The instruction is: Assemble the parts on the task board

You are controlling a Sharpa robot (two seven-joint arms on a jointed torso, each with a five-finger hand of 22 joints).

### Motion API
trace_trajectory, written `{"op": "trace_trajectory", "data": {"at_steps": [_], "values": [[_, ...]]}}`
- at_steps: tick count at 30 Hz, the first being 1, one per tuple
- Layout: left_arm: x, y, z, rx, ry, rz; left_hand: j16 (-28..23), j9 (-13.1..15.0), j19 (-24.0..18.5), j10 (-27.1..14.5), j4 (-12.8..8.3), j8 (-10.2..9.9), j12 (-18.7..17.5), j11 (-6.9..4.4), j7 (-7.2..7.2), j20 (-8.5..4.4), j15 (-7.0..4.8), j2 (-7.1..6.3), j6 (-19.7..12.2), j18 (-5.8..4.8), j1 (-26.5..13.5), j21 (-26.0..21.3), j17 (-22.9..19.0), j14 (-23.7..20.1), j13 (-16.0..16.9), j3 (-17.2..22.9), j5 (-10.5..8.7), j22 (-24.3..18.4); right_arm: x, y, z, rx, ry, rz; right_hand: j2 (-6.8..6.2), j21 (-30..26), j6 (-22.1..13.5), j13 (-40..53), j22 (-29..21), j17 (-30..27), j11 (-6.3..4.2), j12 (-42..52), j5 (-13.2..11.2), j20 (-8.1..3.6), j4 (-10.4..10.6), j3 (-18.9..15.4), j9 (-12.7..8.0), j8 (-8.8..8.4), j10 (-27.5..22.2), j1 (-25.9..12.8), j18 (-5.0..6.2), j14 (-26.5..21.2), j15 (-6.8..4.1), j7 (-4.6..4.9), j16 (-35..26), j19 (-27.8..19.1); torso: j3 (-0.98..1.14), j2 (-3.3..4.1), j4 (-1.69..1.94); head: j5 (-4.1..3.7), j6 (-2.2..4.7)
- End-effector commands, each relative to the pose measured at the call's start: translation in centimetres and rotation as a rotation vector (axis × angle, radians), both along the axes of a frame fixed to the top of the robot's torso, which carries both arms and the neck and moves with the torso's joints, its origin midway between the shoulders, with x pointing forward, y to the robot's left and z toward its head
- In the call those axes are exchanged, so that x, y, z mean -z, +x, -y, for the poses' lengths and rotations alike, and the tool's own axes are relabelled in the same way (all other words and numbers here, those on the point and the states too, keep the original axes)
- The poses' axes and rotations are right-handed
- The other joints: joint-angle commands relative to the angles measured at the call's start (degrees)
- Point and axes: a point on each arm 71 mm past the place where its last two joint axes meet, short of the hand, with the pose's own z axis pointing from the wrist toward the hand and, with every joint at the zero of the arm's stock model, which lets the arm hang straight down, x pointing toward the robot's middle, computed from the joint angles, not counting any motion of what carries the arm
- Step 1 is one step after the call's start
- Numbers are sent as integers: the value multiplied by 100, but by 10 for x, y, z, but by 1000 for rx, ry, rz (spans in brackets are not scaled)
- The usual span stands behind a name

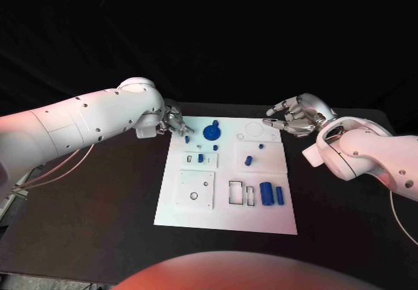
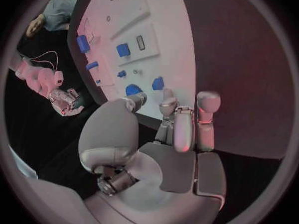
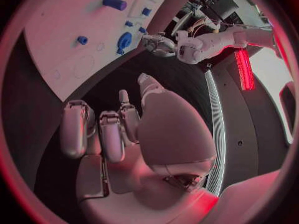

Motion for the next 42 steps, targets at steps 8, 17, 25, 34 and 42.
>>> {"op": "trace_trajectory", "data": {"at_steps": [8, 17, 25, 34, 42], "values": [[5, 0, 2, 4, -5, -28, -25, -26, 10, -13, -28, -14, 27, -22, -2, 22, 39, 115, 75, -11, 110, 2, 42, 185, 21, 3, 28, 21, 0, -1, -2, -18, -8, 3, -2, -28, -43, 186, 406, 742, -13, -8, -3, 0, -3, 10, 10, 29, -30, -38, 73, 419, -56, -3, -27, -52, 2, -5, 2, 1, -2], [6, -1, 5, 8, -17, -34, -20, -49, 8, -13, -56, 37, 55, -46, -30, 18, 20, 230, 143, -11, 443, 15, 46, 185, 26, 139, 32, 36, 1, 0, -2, -19, -8, 2, -2, -28, -43, 186, 406, 742, -13, -8, -3, 0, -3, 10, 10, 29, -30, -38, 73, 419, -56, -3, -27, -52, 5, -5, -5, 4, -10], [6, -2, 6, 13, -19, -41, -20, -50, 5, -14, -70, 68, 64, -59, -44, 12, 10, 241, 148, -11, 602, 20, 45, 184, 25, 214, 29, 41, 1, 0, -2, -18, -9, 1, 2, -43, -54, 183, 397, 735, -15, -10, -1, -2, -10, 20, 10, 46, -32, -46, 76, 418, -58, -5, -30, -57, 9, -8, 0, -3, -20], [7, -2, 6, 15, -17, -46, -20, -50, 7, -17, -81, 79, 63, -63, -48, 11, 7, 228, 148, -13, 657, 24, 44, 184, 20, 232, 24, 49, 1, 0, -2, -18, -9, 0, 2, -43, -54, 183, 397, 735, -15, -10, -1, -2, -10, 20, 10, 46, -32, -46, 76, 418, -58, -5, -30, -57, 6, -7, -4, -4, -27], [8, -2, 5, 17, -13, -52, -20, -48, 8, -14, -90, 92, 67, -68, -53, 9, 3, 223, 154, -14, 707, 27, 45, 185, 22, 248, 17, 54, 1, 0, -2, -18, -10, 0, 2, -43, -54, 183, 397, 735, -15, -10, -1, -2, -10, 20, 10, 46, -32, -46, 76, 418, -58, -5, -30, -57, 7, -4, 2, -7, -37]]}}
